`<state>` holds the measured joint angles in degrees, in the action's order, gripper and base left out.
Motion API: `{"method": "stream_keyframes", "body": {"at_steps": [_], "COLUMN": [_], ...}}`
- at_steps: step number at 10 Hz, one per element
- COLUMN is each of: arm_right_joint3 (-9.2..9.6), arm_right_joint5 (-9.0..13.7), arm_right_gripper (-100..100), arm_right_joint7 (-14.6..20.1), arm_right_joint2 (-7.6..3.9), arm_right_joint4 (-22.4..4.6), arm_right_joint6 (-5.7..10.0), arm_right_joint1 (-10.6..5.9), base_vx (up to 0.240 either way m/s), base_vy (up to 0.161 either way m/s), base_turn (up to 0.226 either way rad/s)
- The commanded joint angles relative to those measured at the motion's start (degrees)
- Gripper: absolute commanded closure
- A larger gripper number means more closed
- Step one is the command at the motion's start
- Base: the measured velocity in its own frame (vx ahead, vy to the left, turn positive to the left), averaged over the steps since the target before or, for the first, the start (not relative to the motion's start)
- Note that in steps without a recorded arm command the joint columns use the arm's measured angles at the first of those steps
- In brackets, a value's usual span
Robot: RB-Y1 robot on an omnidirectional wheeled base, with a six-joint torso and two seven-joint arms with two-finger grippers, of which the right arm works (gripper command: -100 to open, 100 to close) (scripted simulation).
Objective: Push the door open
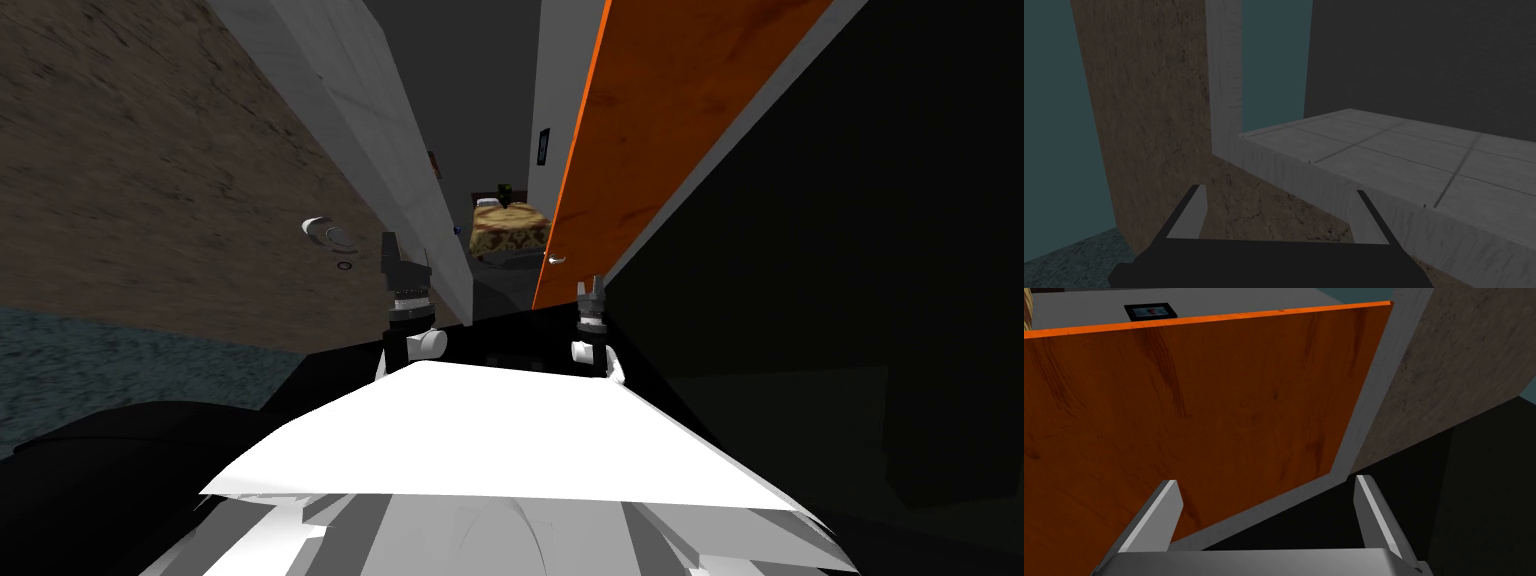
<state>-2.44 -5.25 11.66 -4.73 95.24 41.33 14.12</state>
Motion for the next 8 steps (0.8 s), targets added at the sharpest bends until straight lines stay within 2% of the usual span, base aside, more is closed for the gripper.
{"method": "stream_keyframes", "body": {"at_steps": [1,2,3,4,5,7,8], "arm_right_joint3": [0.19,0.25,0.25,0.3,0.3,0.4,0.4], "arm_right_joint5": [-0.41,-0.69,-0.69,-0.97,-0.97,-1.54,-1.54], "arm_right_gripper": [-100,-100,-100,-100,-100,-100,-100], "arm_right_joint7": [-0.01,0.1,0.1,0.22,0.22,0.46,0.46], "arm_right_joint2": [0.02,-0.09,-0.09,-0.19,-0.19,-0.4,-0.4], "arm_right_joint4": [-2.74,-4.5,-5.0,-7.06,-7.27,-10.88,-11.81], "arm_right_joint6": [0.4,0.66,0.66,0.93,0.93,1.46,1.46], "arm_right_joint1": [-0.92,-1.83,-1.83,-2.74,-2.74,-4.56,-4.56], "base_vx": [0.046,0.077,0.061,0.054,0.039,0.061,0.053], "base_vy": [-0.058,-0.064,-0.044,-0.033,-0.034,-0.05,-0.043], "base_turn": [0.017,0.033,0.021,0.019,0.014,0.031,0.015]}}
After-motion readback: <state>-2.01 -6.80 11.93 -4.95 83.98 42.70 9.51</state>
